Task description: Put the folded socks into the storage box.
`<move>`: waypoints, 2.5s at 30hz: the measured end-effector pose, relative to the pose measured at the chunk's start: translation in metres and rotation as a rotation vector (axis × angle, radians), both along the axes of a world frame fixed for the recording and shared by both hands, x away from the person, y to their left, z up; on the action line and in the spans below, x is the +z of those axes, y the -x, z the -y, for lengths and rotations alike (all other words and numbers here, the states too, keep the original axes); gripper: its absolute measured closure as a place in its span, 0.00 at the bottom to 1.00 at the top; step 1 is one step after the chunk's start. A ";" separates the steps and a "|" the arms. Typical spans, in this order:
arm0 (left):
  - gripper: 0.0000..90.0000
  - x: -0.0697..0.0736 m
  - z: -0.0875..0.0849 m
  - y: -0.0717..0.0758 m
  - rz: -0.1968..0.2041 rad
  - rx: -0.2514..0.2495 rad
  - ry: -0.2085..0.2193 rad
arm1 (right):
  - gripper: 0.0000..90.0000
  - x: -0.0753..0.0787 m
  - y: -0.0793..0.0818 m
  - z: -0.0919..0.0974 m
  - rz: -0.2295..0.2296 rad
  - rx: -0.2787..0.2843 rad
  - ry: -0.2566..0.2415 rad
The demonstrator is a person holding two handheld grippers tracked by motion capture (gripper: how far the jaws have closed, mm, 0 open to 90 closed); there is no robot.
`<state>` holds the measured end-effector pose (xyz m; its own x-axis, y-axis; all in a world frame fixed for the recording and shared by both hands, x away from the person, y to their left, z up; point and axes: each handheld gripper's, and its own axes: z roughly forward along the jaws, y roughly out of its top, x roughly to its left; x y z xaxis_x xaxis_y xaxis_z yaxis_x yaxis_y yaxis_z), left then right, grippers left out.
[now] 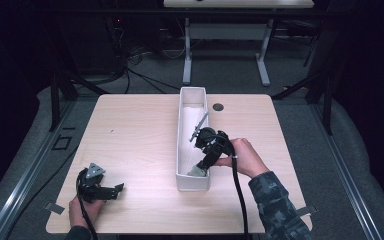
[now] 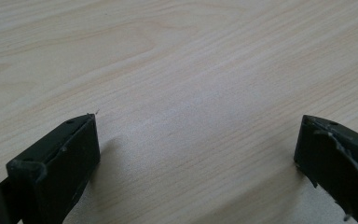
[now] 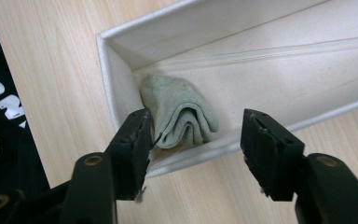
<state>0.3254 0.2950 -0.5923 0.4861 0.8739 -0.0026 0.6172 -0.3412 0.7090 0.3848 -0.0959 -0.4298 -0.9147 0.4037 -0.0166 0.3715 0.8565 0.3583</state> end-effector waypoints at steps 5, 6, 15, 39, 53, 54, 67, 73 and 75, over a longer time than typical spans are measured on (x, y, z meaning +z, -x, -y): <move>0.00 0.000 0.000 0.000 0.000 -0.001 0.000 | 0.29 0.007 0.005 0.012 0.025 -0.034 -0.069; 0.00 0.000 0.000 0.000 0.000 -0.001 0.000 | 0.26 0.009 0.007 0.014 0.032 -0.041 -0.076; 0.00 0.000 0.000 0.000 0.000 -0.001 0.000 | 0.15 0.019 0.019 0.041 0.102 -0.107 -0.162; 0.00 0.000 0.000 0.000 0.000 -0.001 0.000 | 0.00 0.000 0.066 0.118 0.240 -0.280 -0.240; 0.00 0.000 0.000 0.000 0.001 0.000 -0.001 | 0.00 -0.047 0.087 0.167 0.227 -0.400 -0.280; 0.00 0.000 0.000 0.000 0.001 0.003 0.002 | 0.00 -0.051 0.089 0.170 0.232 -0.410 -0.288; 0.00 0.000 0.000 0.000 0.001 0.003 0.001 | 0.00 -0.117 0.104 0.199 0.213 -0.530 -0.269; 0.00 0.000 0.000 0.000 0.001 0.003 0.002 | 0.00 -0.143 0.107 0.206 0.196 -0.577 -0.287; 0.00 0.000 0.000 0.000 0.001 0.003 0.002 | 0.00 -0.147 0.107 0.207 0.204 -0.595 -0.291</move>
